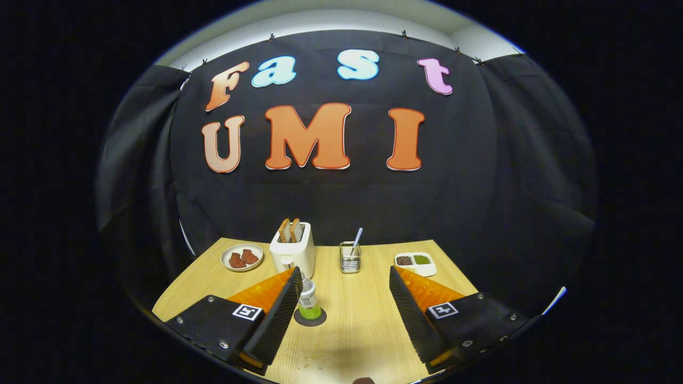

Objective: Take the bottle from table, then pour the juice into the cup, finally place the bottle on the coaster

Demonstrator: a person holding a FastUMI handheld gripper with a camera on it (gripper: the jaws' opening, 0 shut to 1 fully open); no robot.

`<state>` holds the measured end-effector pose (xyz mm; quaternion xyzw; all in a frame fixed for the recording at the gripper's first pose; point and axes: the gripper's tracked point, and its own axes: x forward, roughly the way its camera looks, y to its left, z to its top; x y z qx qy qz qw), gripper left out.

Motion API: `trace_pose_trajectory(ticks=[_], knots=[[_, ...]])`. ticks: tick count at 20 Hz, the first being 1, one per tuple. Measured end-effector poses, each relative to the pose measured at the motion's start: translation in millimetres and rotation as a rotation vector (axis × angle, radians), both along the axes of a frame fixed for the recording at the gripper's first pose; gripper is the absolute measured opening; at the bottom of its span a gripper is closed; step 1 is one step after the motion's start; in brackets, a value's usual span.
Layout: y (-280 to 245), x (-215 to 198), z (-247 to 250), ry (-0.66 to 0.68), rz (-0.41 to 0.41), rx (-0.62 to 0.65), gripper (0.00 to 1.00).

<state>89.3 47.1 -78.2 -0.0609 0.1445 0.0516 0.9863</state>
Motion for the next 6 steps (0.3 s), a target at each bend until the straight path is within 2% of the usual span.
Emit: trace_pose_trajectory(ticks=[6], knots=[[-25,-43,41,-0.087,-0.051,-0.02,0.97]])
